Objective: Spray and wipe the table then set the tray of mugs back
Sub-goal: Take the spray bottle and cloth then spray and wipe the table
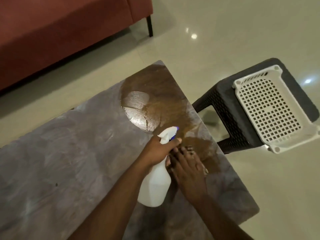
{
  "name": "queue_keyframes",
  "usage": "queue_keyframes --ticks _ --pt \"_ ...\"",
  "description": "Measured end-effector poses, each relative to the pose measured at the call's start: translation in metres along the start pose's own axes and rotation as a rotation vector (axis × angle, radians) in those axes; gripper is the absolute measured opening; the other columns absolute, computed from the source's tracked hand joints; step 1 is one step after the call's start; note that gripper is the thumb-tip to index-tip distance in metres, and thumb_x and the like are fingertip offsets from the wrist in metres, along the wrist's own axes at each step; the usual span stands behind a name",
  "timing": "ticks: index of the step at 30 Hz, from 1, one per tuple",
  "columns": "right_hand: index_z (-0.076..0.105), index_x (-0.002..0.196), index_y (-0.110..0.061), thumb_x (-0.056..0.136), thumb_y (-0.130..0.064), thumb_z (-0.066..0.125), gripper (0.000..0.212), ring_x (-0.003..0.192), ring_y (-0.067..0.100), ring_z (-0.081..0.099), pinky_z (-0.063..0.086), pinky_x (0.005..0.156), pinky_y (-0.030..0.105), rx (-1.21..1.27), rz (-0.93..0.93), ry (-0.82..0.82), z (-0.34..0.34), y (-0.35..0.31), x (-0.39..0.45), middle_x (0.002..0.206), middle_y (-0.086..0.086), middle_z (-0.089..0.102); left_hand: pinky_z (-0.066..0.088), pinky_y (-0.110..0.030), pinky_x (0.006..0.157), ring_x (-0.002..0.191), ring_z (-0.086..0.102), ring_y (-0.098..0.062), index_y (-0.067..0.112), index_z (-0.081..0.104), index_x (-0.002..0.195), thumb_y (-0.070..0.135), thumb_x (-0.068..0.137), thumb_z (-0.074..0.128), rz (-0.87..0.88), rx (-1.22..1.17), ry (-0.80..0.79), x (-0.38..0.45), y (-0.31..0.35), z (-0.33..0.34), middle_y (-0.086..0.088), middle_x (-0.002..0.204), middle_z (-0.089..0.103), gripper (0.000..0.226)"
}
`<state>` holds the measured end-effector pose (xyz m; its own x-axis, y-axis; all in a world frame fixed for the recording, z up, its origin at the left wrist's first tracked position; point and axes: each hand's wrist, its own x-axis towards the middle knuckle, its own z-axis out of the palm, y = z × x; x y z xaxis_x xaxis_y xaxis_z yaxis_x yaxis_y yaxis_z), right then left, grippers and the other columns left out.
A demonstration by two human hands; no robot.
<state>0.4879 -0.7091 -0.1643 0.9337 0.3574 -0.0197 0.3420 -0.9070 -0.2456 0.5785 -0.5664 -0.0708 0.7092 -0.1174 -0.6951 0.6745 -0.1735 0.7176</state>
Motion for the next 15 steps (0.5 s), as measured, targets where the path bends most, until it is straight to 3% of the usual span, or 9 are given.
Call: queue_keyframes --ticks 2,3,6,9,11,13,15 --pt "0.049 0.13 -0.024 0.088 -0.031 0.046 0.043 0.137 0.023 0.033 0.016 0.115 0.043 -0.04 -0.233 -0.059 -0.003 0.019 -0.047 0.145 0.002 0.043 0.044 -0.027 0.048 0.037 0.049 -0.021 0.021 0.063 0.111 0.031 0.087 0.068 -0.032 0.053 0.051 0.011 0.003 0.009 -0.004 0.062 0.063 0.026" --pt "0.05 0.131 -0.025 0.089 -0.032 0.045 0.043 0.138 0.022 0.03 0.015 0.116 0.042 -0.035 -0.24 -0.06 -0.008 0.035 -0.067 0.146 0.002 0.041 0.044 -0.028 0.047 0.036 0.05 -0.021 0.012 0.063 0.106 0.032 0.085 0.069 -0.061 0.083 0.096 0.015 0.006 0.013 -0.003 0.058 0.062 0.03" --pt "0.047 0.135 -0.024 0.093 -0.035 0.039 0.044 0.138 0.023 0.03 0.031 0.107 0.051 0.035 0.018 -0.029 -0.024 0.082 -0.084 0.143 0.005 0.047 0.045 -0.027 0.045 0.037 0.052 -0.02 0.004 0.062 0.097 0.034 0.084 0.07 -0.102 0.124 0.083 0.02 0.012 0.022 -0.006 0.062 0.065 0.033" --pt "0.041 0.136 -0.023 0.096 -0.038 0.031 0.044 0.136 0.026 0.033 0.03 0.105 0.053 0.041 0.249 -0.003 -0.029 0.074 -0.054 0.141 0.008 0.048 0.045 -0.025 0.044 0.038 0.052 -0.019 0.012 0.066 0.105 0.033 0.085 0.069 -0.115 0.144 -0.001 0.02 0.018 0.029 -0.01 0.08 0.073 0.029" --pt "0.041 0.136 -0.024 0.091 -0.035 0.037 0.047 0.134 0.026 0.034 0.029 0.106 0.053 0.052 0.286 0.023 -0.022 0.056 -0.037 0.14 0.007 0.05 0.047 -0.027 0.047 0.035 0.051 -0.019 0.004 0.066 0.09 0.028 0.085 0.068 -0.106 0.171 0.073 0.022 0.019 0.033 -0.007 0.063 0.068 0.025" --pt "0.044 0.134 -0.024 0.087 -0.034 0.043 0.048 0.133 0.026 0.036 0.028 0.106 0.051 0.051 0.177 0.015 -0.014 0.048 -0.037 0.138 0.006 0.052 0.047 -0.027 0.047 0.034 0.051 -0.019 0.003 0.063 0.081 0.025 0.086 0.066 -0.105 0.213 0.131 0.021 0.018 0.033 -0.004 0.053 0.062 0.023" --pt "0.045 0.135 -0.026 0.087 -0.035 0.048 0.049 0.135 0.023 0.035 0.028 0.107 0.049 0.032 -0.094 -0.028 -0.019 0.062 -0.052 0.141 0.001 0.048 0.045 -0.024 0.043 0.036 0.05 -0.02 0.012 0.066 0.099 0.026 0.088 0.066 -0.113 0.198 0.031 0.016 0.016 0.033 -0.01 0.068 0.069 0.018"
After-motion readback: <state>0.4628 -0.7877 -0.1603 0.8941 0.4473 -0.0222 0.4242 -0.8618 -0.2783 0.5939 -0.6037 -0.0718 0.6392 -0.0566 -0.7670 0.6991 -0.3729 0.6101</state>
